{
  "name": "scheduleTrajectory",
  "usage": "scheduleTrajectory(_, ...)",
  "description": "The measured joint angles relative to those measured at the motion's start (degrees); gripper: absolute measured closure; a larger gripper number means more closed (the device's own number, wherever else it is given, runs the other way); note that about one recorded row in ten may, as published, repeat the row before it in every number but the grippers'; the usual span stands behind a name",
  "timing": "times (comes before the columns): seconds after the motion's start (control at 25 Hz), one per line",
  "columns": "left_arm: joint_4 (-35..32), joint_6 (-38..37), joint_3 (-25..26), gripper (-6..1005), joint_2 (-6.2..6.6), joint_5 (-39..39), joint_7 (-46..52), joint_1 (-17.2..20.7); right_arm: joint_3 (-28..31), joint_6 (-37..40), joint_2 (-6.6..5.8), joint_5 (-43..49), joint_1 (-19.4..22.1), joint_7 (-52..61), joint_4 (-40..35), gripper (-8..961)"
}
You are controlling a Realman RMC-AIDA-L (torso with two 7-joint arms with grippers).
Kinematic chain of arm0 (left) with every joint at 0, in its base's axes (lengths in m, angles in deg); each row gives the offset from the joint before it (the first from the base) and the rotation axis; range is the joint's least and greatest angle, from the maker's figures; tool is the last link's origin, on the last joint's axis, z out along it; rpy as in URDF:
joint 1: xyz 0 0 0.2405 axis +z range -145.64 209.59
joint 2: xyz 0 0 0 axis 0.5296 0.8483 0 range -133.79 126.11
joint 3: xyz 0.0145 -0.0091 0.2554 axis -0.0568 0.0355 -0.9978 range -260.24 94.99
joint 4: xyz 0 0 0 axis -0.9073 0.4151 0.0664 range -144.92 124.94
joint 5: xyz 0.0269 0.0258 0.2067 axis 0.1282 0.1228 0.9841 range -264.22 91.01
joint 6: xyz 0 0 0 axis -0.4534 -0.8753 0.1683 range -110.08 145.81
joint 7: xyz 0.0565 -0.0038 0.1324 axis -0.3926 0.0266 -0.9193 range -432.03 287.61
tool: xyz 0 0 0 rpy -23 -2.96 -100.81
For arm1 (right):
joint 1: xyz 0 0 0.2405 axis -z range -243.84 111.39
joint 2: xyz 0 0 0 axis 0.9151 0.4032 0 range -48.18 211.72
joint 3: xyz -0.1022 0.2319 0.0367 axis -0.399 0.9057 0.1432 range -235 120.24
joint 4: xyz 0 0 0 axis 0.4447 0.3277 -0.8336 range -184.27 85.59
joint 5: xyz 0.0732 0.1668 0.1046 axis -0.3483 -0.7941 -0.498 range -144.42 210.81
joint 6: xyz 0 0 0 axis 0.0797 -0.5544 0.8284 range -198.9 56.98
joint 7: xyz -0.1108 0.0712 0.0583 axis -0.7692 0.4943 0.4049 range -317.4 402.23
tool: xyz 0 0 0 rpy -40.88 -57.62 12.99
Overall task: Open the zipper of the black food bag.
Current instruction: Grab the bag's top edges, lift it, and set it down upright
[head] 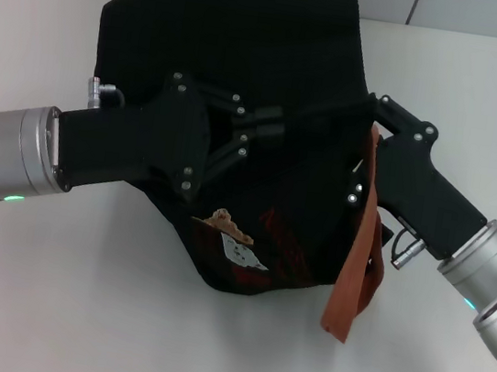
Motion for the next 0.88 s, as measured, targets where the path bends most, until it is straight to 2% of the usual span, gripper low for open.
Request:
scheduleTrajectory(0.44, 0.07, -0.15, 0.00, 937, -0.02, -0.02, -0.44, 0.04, 0.03, -0.54, 0.04, 0.17, -0.47, -0.70, 1.44, 447)
scheduleTrajectory(0.68, 1.11, -0.06, 0.00, 938, 0.00, -0.04, -0.87, -0.27, -0.01, -1.22, 0.04, 0.20, -1.11, -0.83, 1.74, 584)
scheduleTrajectory(0.88, 1.44, 0.20, 0.00, 938, -0.05, -0.03, -1.42, -0.33, -0.13, -1.32, 0.04, 0.27, -1.15, -2.03, 2.05, 639)
